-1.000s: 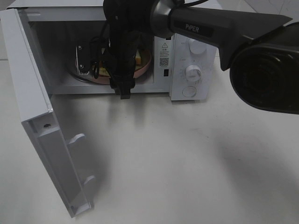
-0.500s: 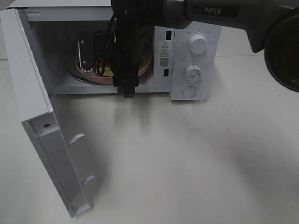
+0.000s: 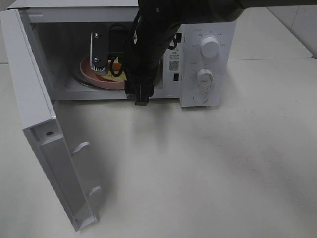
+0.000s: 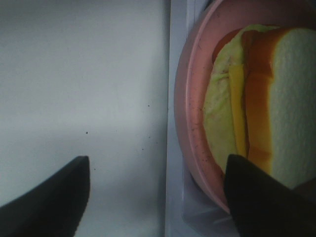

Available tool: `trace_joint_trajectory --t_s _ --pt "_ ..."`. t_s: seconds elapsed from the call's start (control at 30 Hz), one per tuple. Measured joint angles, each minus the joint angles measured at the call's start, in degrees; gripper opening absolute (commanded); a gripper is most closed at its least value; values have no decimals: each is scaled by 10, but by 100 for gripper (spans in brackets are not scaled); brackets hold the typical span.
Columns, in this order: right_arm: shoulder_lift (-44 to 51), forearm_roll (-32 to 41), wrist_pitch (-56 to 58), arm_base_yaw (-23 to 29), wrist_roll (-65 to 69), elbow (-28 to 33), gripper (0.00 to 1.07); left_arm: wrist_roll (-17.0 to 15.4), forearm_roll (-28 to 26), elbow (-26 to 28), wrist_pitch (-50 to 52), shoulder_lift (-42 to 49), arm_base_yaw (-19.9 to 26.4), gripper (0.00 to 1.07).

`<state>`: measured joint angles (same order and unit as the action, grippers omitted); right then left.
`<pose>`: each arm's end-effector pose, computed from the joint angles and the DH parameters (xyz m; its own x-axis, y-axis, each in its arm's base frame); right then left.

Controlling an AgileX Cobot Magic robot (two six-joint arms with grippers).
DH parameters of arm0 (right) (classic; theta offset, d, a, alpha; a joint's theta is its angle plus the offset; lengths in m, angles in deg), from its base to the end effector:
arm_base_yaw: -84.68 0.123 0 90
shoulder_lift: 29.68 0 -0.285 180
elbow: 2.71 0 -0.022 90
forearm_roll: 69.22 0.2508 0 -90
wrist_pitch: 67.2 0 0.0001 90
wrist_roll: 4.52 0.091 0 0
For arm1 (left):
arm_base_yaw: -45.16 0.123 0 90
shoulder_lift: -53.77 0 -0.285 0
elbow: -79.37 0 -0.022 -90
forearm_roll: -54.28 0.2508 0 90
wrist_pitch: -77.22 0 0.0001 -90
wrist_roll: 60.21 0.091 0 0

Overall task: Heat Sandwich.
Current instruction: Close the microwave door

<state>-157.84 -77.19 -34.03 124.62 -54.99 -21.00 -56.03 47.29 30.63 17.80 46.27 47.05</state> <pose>0.3680 0.2991 0.2102 0.1771 -0.9443 -0.2773 -0.8411 0.0011 -0.5409 -0.0043 -0.0097 0.2789 -0.4292 -0.0036 -0.9032 0.0663 0.9972 -0.0354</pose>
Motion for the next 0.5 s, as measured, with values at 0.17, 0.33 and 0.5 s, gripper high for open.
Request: trace_joint_trajectory --t_s 0.17,0.33,0.5 --pt "47 0 -36 0 2 76 79 0 0 0 0 0 0 101" --pt "92 2 -59 0 15 143 79 0 0 0 0 0 0 101" --pt "138 7 -63 0 42 196 77 0 0 0 0 0 0 101"
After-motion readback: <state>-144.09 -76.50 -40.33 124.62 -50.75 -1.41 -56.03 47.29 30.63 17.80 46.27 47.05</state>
